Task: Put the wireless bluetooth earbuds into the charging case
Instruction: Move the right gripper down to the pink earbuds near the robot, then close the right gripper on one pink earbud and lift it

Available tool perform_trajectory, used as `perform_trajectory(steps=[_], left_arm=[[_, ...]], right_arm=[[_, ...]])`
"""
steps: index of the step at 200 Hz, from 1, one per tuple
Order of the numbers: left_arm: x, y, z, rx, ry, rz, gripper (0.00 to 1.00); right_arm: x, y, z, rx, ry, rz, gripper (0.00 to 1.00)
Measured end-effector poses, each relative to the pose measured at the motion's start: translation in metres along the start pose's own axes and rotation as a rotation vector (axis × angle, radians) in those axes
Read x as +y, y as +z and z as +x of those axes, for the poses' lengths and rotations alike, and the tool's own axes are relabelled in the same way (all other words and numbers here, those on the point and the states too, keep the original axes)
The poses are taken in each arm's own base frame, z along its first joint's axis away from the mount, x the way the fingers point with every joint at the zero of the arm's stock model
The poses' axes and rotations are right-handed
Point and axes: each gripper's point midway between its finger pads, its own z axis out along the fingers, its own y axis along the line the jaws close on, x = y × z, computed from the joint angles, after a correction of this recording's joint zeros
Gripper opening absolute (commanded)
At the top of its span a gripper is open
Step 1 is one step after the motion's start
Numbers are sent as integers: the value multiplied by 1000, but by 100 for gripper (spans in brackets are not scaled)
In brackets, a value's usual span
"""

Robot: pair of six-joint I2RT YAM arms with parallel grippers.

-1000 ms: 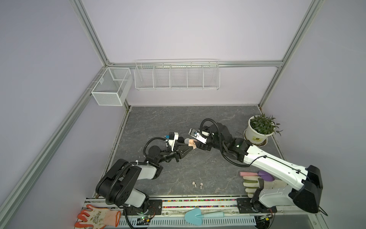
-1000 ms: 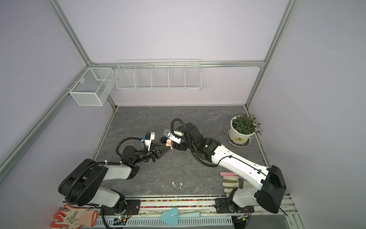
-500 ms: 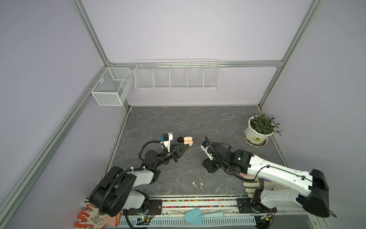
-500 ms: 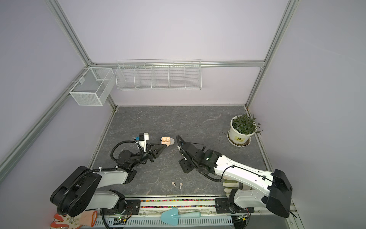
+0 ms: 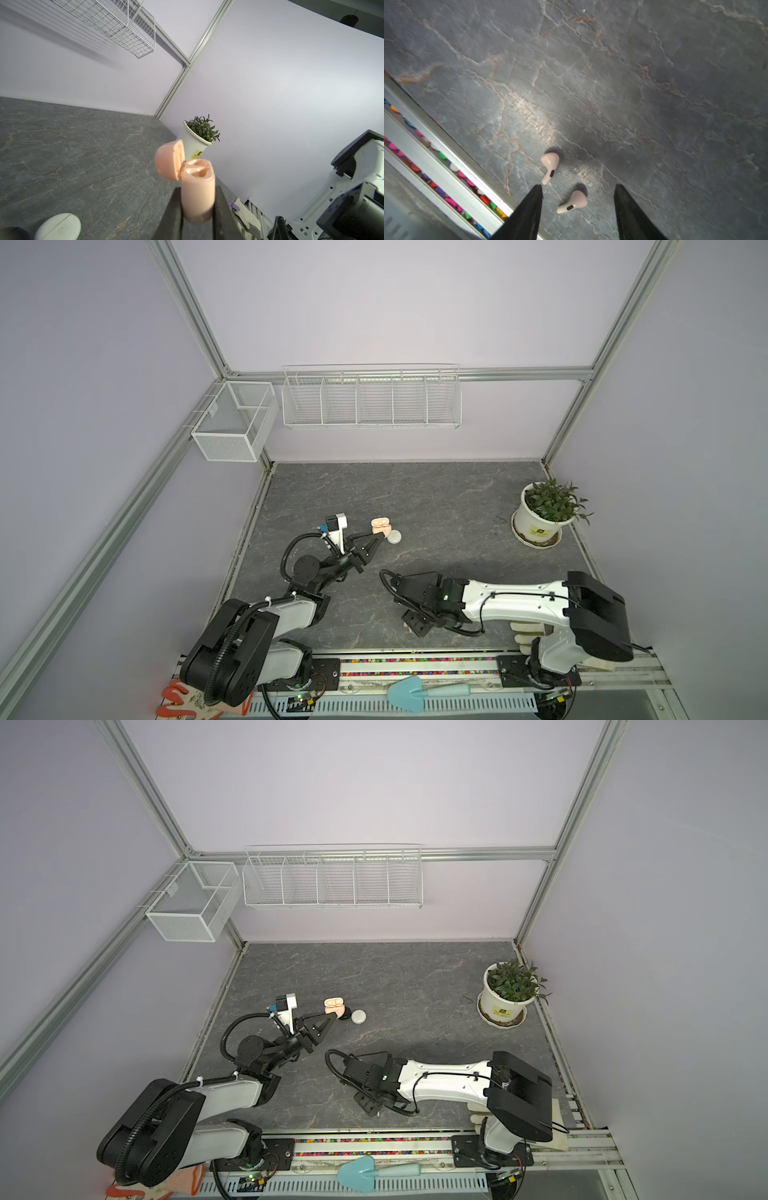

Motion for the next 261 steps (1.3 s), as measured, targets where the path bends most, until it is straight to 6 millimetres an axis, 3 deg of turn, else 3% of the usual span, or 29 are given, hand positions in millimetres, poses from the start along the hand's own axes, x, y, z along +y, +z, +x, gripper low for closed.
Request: perform_trajectory(steps=[58,107,215,261], left_arm=[[1,-3,-5,-10,-6,-15,0],[-1,-5,-9,-15,-8,-33,0],[-4,-14,-19,-30,15,-108,0],[8,-21,-2,0,-17,-149,0]], right_arm=[[22,10,-8,-8,-42,-41,49],[30,23,-3,29,-71,-29,44],[27,32,-1,68,-67,12,34],[24,31,2,82,-56,30,34]])
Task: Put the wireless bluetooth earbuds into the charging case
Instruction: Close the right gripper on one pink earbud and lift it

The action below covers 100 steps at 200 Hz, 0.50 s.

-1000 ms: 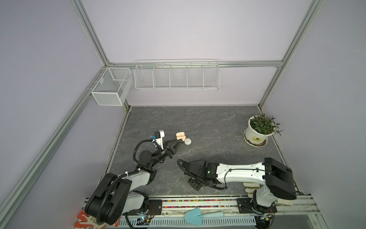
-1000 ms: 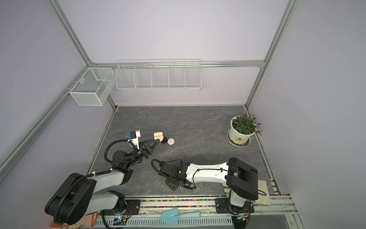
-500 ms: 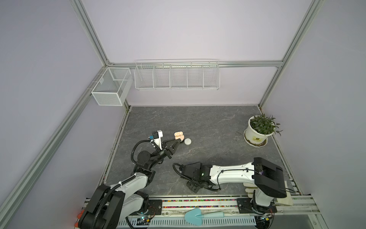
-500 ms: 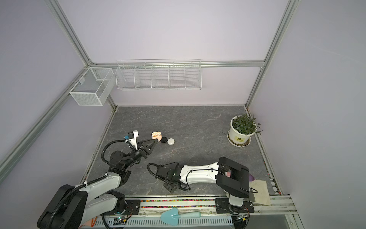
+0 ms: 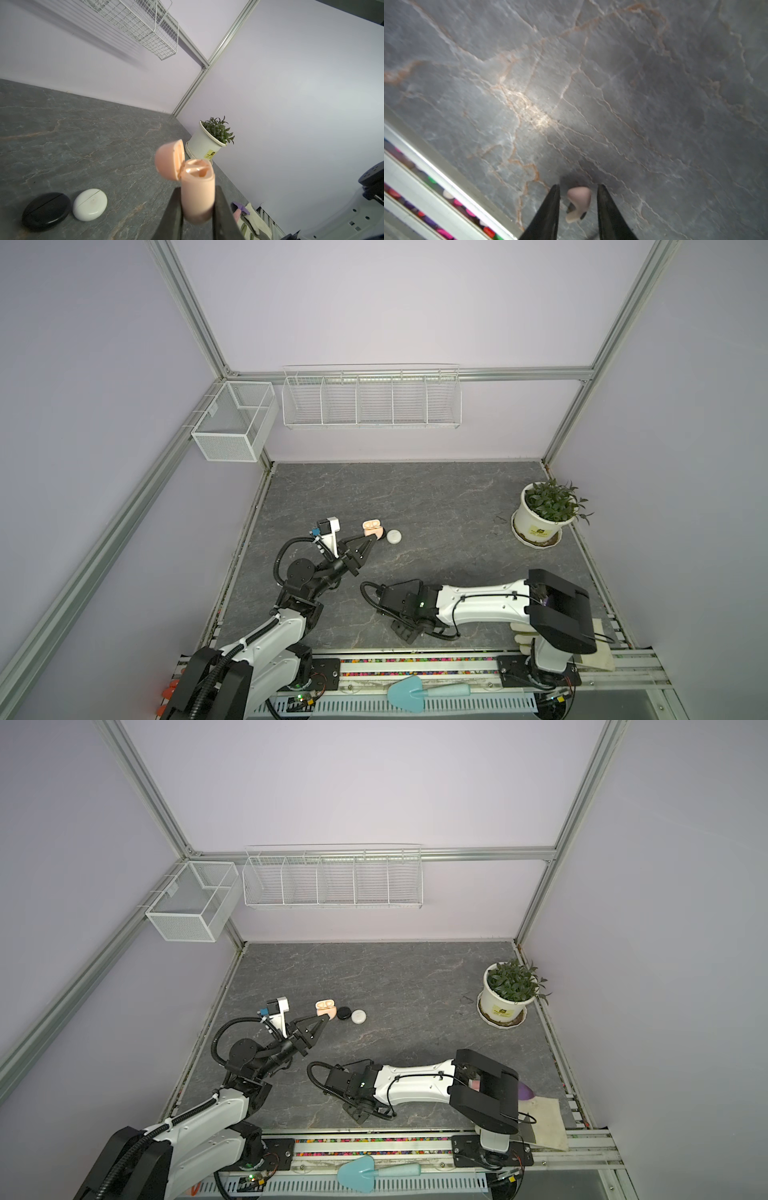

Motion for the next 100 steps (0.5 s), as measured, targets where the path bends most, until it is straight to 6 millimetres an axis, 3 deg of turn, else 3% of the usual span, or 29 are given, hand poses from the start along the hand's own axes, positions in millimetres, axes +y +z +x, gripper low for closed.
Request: perform_trajectory(steps=[100], left_arm=[[2,0,2,6,-4,-5,0]], right_arm=[[1,5,0,15,9,7,30]])
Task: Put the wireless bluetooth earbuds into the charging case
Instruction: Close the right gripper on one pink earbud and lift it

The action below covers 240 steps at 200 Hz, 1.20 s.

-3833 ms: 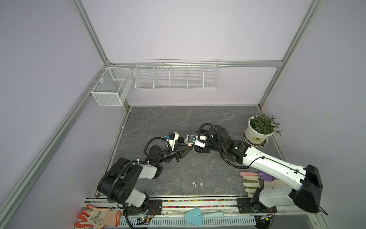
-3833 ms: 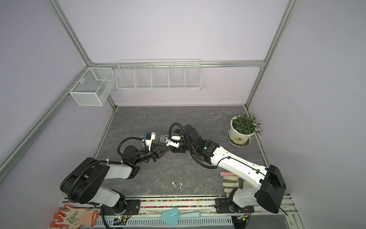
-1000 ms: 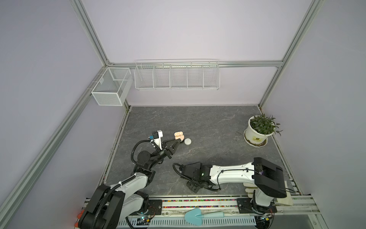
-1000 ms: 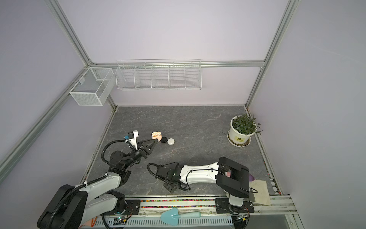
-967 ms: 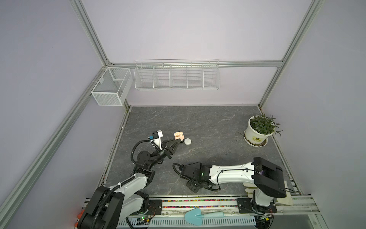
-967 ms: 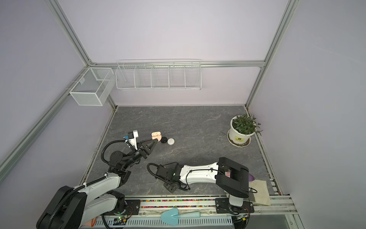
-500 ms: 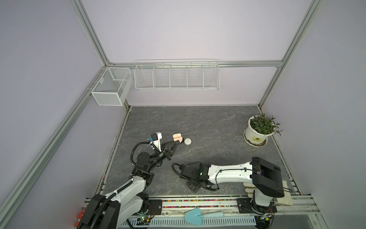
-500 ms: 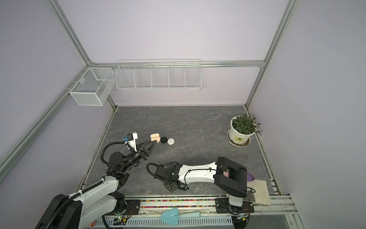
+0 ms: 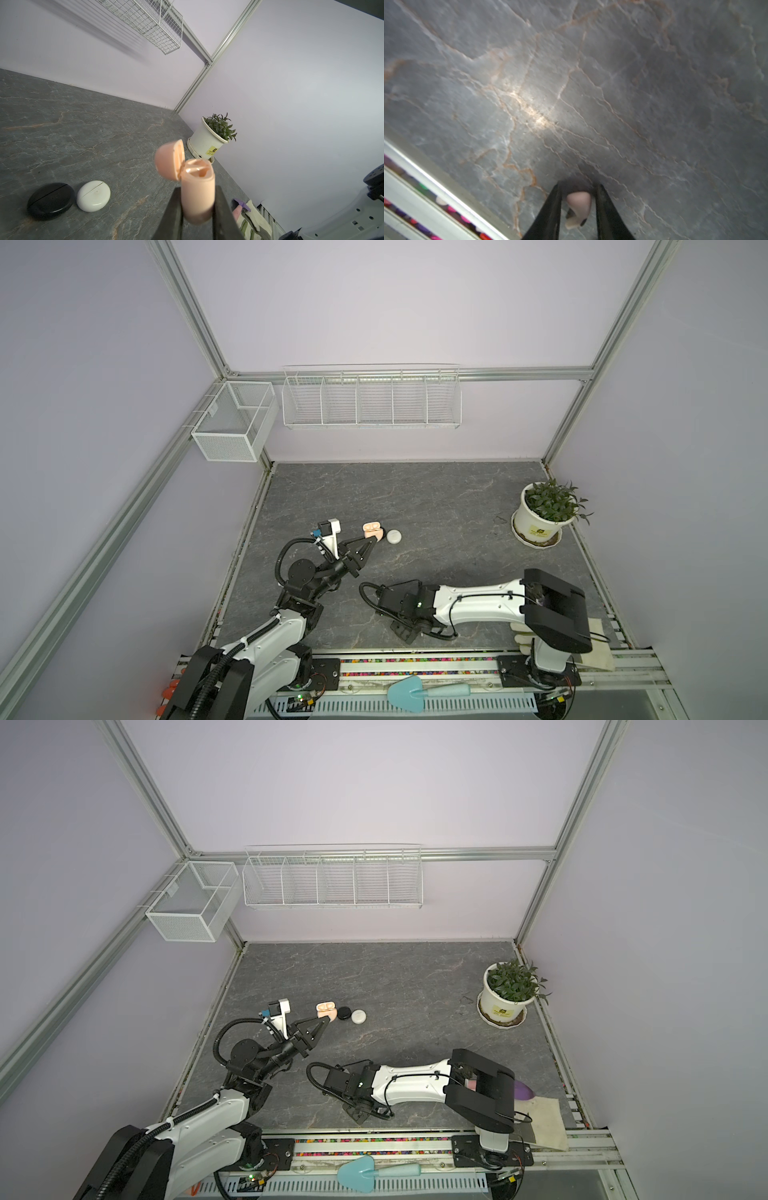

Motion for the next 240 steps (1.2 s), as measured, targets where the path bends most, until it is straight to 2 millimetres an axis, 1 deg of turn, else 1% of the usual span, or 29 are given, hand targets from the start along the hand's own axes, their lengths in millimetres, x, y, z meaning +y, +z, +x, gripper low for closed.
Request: perform_trajectory(steps=[98,156,183,215,240], left_arm=[[-2,-1,-4,-14,7,0,0],[0,-1,-4,-17,15,-9,0],[0,-1,-4,-18,15,-10,0],[0,-1,-4,-17,13,-12,0],[1,0,-3,-17,9,-10,0]], right_arm=[[-2,0,0,12,-1,14,23],[-7,-1,0,11,-3,43,22],[-10,-3,-3,0,-2,61,22],[-21,-5,-8,-13,15,94,22],[-36,-17,-16,-46,39,127,22]])
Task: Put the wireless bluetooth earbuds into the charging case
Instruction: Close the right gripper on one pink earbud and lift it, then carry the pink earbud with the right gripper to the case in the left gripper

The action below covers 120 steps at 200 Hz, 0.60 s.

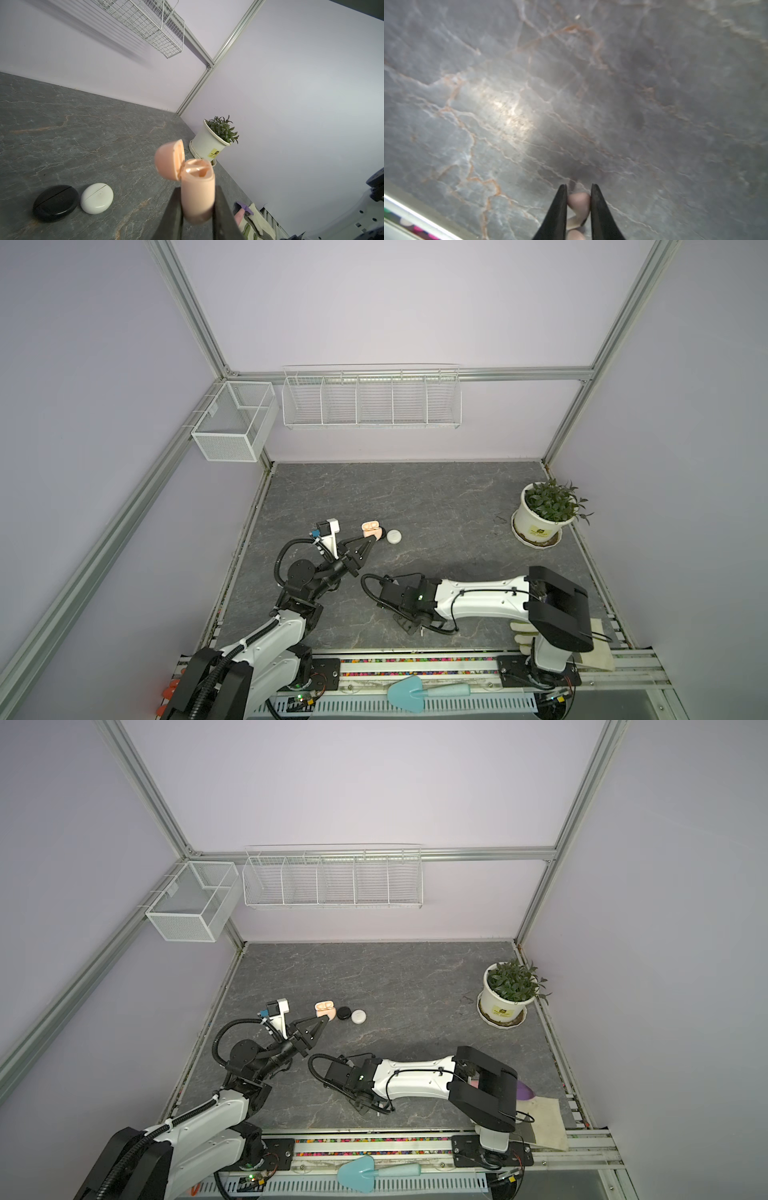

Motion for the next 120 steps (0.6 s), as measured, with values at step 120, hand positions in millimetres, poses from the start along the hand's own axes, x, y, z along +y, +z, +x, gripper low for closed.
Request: perform_trajectory(steps=[120], left_arm=[[-13,3,-4,-18,19,87,0]], right_arm=[[-85,-127,-87,-346,78,144,22]])
